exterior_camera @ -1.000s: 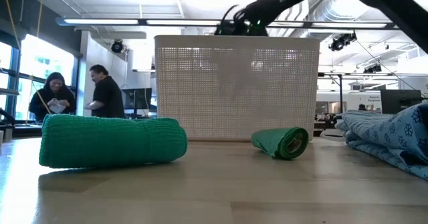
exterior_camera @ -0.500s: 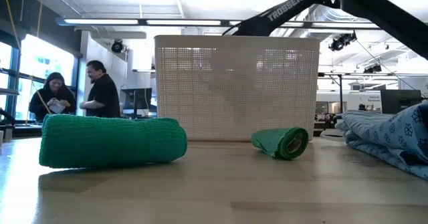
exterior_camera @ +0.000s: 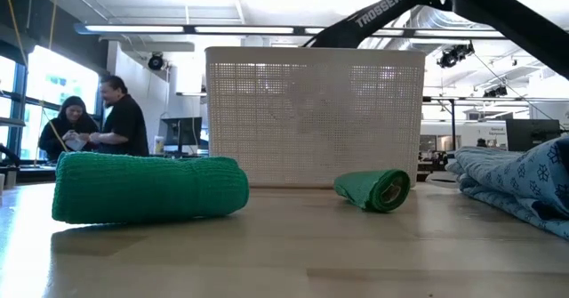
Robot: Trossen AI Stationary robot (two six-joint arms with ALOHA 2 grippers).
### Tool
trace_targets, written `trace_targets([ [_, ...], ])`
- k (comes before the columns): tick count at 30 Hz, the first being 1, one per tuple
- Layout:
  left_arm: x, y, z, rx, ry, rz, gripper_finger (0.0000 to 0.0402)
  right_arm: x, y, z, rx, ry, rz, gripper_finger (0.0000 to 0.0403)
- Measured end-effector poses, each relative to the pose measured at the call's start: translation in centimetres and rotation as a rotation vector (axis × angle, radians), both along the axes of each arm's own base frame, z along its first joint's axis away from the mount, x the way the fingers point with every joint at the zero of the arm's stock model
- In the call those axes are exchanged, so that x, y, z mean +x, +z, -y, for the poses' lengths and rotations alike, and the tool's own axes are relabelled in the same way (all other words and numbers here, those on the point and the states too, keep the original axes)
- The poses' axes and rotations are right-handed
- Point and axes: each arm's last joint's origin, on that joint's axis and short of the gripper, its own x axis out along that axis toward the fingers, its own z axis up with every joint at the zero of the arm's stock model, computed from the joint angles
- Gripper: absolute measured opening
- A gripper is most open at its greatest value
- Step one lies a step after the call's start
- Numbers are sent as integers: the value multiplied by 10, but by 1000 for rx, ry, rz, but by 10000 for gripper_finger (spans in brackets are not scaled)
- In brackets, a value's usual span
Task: Pick & place medical supplies in basket/bin
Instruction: Put the brown bandage into the white bin, then put the blue first aid kit into the white bin
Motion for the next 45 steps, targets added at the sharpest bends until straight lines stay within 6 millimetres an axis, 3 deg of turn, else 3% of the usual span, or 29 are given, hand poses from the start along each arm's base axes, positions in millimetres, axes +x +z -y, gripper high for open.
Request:
trace_targets([
  [7,0,0,0,2,-1,-2,129,-3,1,-3,58,-19,-16,3],
  [15,0,-1,0,16,-8,-19,129,-9,20,-4,8,-32,-5,2],
  [21,0,-1,0,27,-11,-22,129,-16,27,3,76,-71,66,1],
  [31,-3,-4,-2,13,95,-65,129,-21,102,-1,-88,-91,413,2],
  [38,-17,-30,5,-212,261,-291,129,-37,166,-11,-301,-9,627,1],
  [41,-25,-41,10,-305,337,-403,129,-44,185,-15,-390,10,679,3],
  [45,-28,-50,11,-355,385,-413,129,-51,201,-15,-458,49,739,6],
])
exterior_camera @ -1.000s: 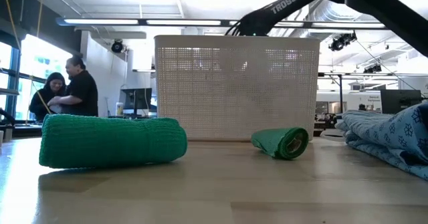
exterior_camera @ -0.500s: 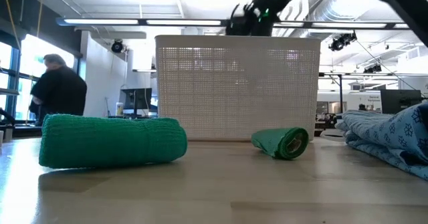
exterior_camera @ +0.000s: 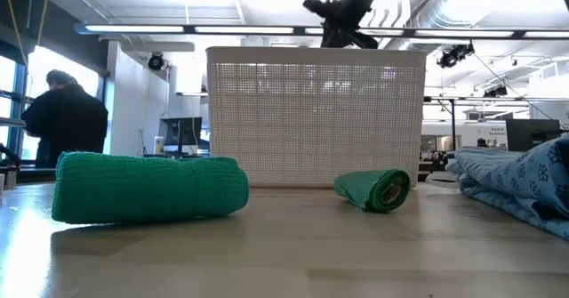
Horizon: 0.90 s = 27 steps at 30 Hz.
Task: Pick & place medical supplies in basket/bin
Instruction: Put the blue first aid kit into the white bin
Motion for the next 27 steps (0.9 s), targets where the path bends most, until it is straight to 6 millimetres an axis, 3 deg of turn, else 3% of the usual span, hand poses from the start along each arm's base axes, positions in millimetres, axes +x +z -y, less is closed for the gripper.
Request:
trace_targets([
  [6,-2,-24,4,-145,-10,21,129,-5,9,0,28,100,78,2],
  [11,-6,-47,24,-305,-159,26,129,-3,12,-12,85,312,121,1],
  [16,-4,-73,43,-444,-88,-13,129,-5,13,-26,143,432,115,1],
  [20,-5,-93,57,-541,-6,-37,129,-13,25,-37,132,454,129,1],
  [27,11,-133,90,-673,25,-179,129,-39,57,-60,21,508,189,1],
])
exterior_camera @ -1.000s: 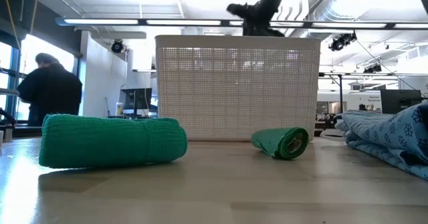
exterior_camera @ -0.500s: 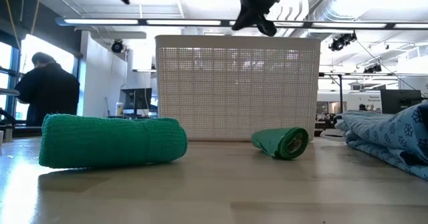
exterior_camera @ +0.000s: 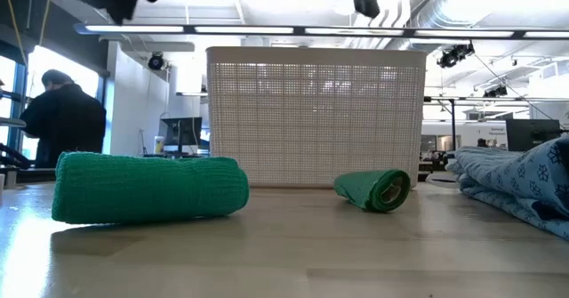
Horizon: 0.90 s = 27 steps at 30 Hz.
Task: Pick & place medical supplies in basket/bin
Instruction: Put the blue first aid kit into the white bin
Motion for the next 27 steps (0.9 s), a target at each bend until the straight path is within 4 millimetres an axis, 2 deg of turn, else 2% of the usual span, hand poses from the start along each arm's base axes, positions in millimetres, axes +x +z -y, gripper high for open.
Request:
trace_targets([
  [6,7,-26,23,-24,59,-128,129,-28,24,-15,-92,-30,46,1],
  [11,7,-30,21,97,113,-153,129,-45,35,-25,-130,-24,69,3],
  [15,-4,-25,-3,118,248,-124,129,-53,36,-30,-132,-18,51,3],
  [20,-16,-23,-48,121,296,-45,141,-59,38,-33,-142,-44,32,3],
  [23,-23,-30,-81,96,309,41,176,-59,38,-33,-144,-46,31,6],
  [27,-36,-50,-115,20,332,64,246,-59,38,-33,-154,-40,31,5],
])
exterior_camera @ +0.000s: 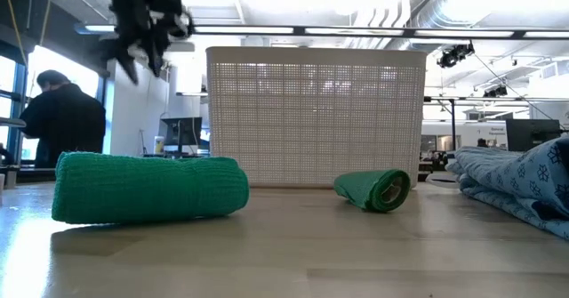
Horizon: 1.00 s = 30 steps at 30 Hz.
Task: Pick & place medical supplies in basket/bin
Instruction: Put the blue first aid kit into the white bin
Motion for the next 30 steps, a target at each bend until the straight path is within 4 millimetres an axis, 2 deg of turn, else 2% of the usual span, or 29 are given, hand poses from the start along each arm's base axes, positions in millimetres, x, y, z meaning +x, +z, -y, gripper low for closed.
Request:
trace_targets([
  [4,-14,-29,-27,-65,1,-64,320,0,0,0,0,0,0,1],
  [9,-21,-68,-54,-143,-26,-19,390,0,0,2,-26,-48,-16,3],
  [14,-18,-106,-69,-213,-76,-52,382,-2,0,5,-55,-129,-28,1],
  [18,-14,-126,-77,-255,-115,-75,378,-1,1,9,-49,-156,-12,2],
  [25,-9,-137,-87,-204,-135,-68,397,2,0,17,-18,-195,10,3],
  [30,-9,-138,-91,-168,-123,-91,395,14,-6,24,11,-193,15,2],
])
